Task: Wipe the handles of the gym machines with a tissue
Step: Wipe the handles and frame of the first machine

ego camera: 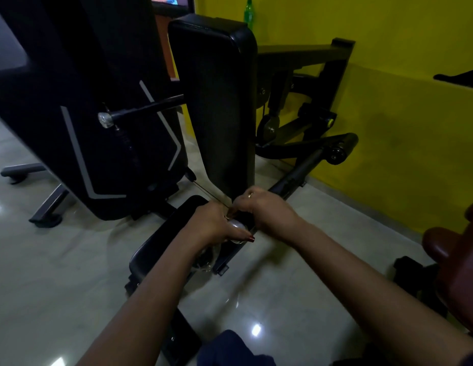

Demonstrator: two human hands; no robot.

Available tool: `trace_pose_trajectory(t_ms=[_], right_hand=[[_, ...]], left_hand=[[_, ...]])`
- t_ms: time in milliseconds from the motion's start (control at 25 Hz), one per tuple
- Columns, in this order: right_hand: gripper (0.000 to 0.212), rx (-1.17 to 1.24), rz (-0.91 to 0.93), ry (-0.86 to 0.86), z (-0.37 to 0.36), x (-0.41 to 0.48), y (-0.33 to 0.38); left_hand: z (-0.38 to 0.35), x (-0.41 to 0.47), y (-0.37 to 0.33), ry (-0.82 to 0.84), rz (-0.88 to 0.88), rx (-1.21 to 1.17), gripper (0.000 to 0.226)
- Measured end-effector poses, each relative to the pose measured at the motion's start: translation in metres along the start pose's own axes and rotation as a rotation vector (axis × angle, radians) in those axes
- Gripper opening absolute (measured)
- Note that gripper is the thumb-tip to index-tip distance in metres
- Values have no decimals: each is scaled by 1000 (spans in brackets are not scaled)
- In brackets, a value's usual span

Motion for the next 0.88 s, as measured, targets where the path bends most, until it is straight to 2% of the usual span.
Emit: trace_pose_trajectory(t_ms=[80, 200, 320, 400, 480, 600, 680, 720, 800, 880], right_hand=[[25, -79, -47, 101, 2, 13, -18], [21, -257, -146, 364, -13, 38, -29], [18, -230, -39, 435, -21, 45, 4], [19, -142, 48, 320, -16, 29, 16], [28, -54, 72, 109, 4, 11, 2], [30, -128, -51, -311, 37, -17, -40], [33, -65, -135, -562, 39, -40, -42], [34, -9, -137, -621, 30, -50, -30], [25, 62, -3, -657, 10, -69, 5], [25, 25, 141, -634, 7, -76, 15]], left_hand=[[0, 0, 2, 11, 29, 8, 64], [1, -1, 3, 13, 63, 23, 67], [1, -1, 1, 9, 52, -3, 62], [-2, 1, 3, 31, 36, -23, 59], [-5, 2, 5, 60, 42, -50, 67], [-5, 2, 8, 61, 61, -19, 81], [-6, 1, 2, 70, 26, -10, 73], [-6, 0, -2, 78, 3, -21, 61], [-8, -1, -7, 100, -21, -32, 35], [-8, 0, -10, 114, -31, -22, 25]])
Point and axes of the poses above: each hand's wrist, its own x-axis towards the middle knuckle, its own z-axis out of the back of the hand, y = z × x, the point moved 10 cm from there along x, towards the middle knuckle, and after that the axes turned 5 degrees about x, right-handed, at the moved point
